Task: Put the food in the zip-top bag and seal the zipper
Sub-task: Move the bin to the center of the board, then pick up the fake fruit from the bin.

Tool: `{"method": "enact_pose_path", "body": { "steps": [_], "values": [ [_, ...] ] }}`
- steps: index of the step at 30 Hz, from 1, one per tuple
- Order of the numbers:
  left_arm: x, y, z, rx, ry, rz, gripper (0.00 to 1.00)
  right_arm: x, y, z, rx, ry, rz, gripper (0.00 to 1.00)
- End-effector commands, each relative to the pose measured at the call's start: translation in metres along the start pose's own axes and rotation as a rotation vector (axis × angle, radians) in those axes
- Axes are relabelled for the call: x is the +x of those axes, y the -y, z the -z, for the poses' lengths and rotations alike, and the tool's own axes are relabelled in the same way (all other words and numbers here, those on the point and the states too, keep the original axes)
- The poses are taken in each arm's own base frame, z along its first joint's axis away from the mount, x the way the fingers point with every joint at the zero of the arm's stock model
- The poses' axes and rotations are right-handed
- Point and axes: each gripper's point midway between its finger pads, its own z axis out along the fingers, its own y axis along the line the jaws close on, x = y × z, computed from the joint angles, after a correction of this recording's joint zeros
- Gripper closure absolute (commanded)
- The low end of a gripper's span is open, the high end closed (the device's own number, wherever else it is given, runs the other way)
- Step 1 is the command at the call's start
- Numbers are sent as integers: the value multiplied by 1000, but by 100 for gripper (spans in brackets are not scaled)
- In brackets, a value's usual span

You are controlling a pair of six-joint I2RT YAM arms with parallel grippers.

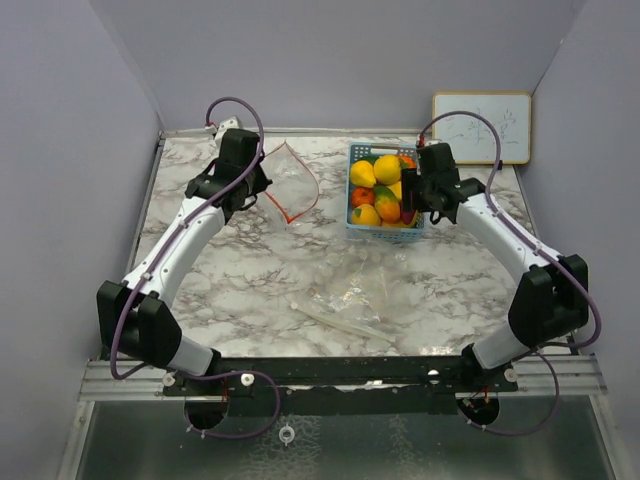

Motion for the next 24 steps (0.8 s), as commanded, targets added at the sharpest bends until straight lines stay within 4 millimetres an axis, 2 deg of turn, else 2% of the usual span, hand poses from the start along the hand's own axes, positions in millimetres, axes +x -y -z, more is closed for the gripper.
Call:
{"method": "enact_pose_path", "body": {
  "steps": [1, 6, 10, 13, 17, 24],
  "values": [
    [4, 28, -6, 88, -39, 17, 100, -57, -38, 36, -238, 149, 9, 35],
    [20, 42, -13, 122, -92, 4, 100, -67, -72, 19, -354, 116, 4, 35],
    [25, 50, -15, 139, -104, -1, 100, -59, -94, -5, -391, 66, 17, 33],
    [25, 53, -15, 146, -106, -2, 100, -43, -108, -26, -391, 6, 32, 32],
    [24, 56, -14, 156, -108, -2, 100, -24, -102, -47, -304, -62, 36, 32],
    [25, 60, -11, 172, -116, 2, 100, -6, -83, -65, -168, -103, 67, 36]
  ]
}}
